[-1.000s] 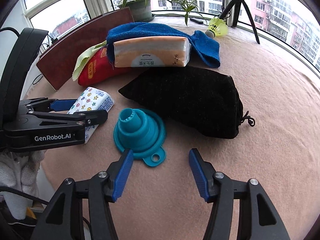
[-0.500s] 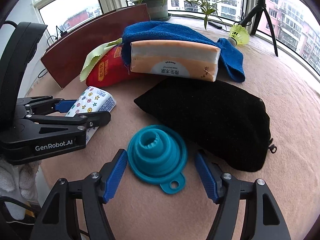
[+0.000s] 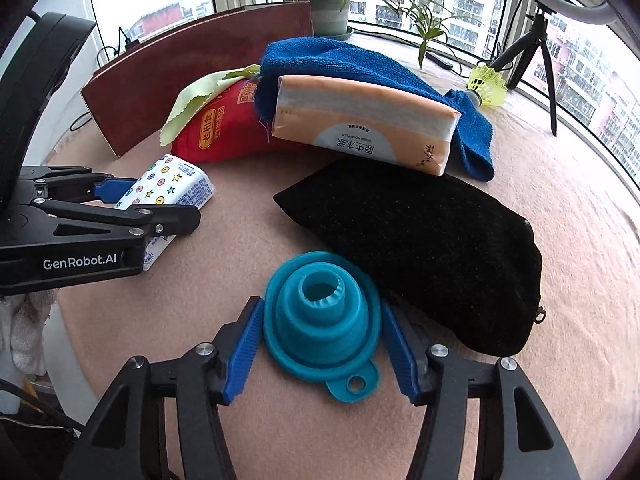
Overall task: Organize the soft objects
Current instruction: 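Grasp the dotted Vinda tissue pack with left tool while right tool grasps teal funnel, then carry both items into the cardboard box and open both tools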
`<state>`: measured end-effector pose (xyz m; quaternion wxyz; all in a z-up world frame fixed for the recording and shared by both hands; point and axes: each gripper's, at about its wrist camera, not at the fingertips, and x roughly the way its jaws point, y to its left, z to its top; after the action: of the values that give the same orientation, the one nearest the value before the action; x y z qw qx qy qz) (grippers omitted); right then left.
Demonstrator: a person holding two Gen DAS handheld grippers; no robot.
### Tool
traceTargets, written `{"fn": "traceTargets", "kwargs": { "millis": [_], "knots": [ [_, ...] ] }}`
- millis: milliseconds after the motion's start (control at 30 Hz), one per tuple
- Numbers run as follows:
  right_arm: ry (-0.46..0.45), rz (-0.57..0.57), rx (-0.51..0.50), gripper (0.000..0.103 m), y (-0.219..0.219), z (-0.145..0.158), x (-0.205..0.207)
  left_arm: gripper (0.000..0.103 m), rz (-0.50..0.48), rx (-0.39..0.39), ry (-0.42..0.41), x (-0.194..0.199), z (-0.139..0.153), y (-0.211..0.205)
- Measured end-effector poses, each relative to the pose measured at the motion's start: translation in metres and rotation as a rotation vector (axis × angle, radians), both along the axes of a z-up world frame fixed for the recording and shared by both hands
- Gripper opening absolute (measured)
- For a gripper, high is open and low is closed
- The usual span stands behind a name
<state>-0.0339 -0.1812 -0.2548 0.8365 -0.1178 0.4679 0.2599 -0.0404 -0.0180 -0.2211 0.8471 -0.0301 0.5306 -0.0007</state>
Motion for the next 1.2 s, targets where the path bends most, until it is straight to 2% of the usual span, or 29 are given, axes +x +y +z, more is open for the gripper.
{"fn": "traceTargets", "kwargs": {
  "millis": [333,533,733,967,1200],
  "knots": [
    [-0.020,-0.061,0.031,0.052,-0.011,0.028,-0.010,0.051,-0.017,-0.025,-0.040,-0.008,0.023,0.019],
    [-0.081,-0.063,0.066,0.052,0.001,0.062,-0.009,0.051,-0.041,-0.036,-0.096,-0.011,0.048,0.031],
    [-0.149,-0.037,0.116,0.052,0.031,0.098,-0.004,0.051,-0.048,-0.041,-0.162,-0.009,0.077,0.048],
    [-0.198,0.023,0.168,0.052,0.080,0.130,0.015,0.051,-0.020,-0.029,-0.235,0.002,0.106,0.089],
    [-0.240,0.055,0.225,0.052,0.130,0.156,0.040,0.051,0.058,-0.002,-0.269,0.020,0.112,0.140]
  ]
}}
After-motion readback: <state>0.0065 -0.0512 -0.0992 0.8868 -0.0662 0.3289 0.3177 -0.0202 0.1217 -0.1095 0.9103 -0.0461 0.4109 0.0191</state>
